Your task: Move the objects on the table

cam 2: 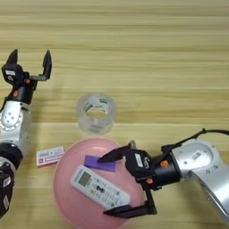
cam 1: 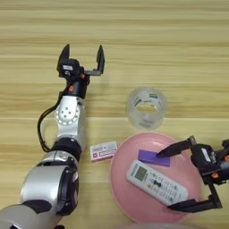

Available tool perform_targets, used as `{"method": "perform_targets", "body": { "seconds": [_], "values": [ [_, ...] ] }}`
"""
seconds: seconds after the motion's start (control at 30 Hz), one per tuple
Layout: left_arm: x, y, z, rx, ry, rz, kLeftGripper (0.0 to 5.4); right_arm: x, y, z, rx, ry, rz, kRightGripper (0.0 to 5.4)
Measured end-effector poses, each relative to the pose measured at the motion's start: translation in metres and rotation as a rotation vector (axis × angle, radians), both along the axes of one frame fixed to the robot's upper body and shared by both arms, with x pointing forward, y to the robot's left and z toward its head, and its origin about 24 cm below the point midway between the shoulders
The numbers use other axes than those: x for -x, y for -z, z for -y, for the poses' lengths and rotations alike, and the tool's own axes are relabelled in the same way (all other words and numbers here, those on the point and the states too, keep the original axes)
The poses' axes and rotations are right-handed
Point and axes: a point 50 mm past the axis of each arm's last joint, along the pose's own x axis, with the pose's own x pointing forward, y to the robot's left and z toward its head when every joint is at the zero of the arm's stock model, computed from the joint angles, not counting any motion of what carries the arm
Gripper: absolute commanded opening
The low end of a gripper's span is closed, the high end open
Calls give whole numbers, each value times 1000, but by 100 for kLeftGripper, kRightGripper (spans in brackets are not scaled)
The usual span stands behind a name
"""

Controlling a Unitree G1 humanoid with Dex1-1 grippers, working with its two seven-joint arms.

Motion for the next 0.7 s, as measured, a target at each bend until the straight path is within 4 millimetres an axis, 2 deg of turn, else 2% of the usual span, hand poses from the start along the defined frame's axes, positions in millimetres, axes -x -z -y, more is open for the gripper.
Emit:
{"method": "perform_targets", "body": {
  "seconds": [0.23, 0.7],
  "values": [
    [1, 0, 0, 1, -4, 4, 537, 4, 9, 2, 56, -7, -41, 540],
    [2, -1, 1, 2, -2, 8, 537, -1, 32, 1, 113, -1, -47, 540]
  ]
}}
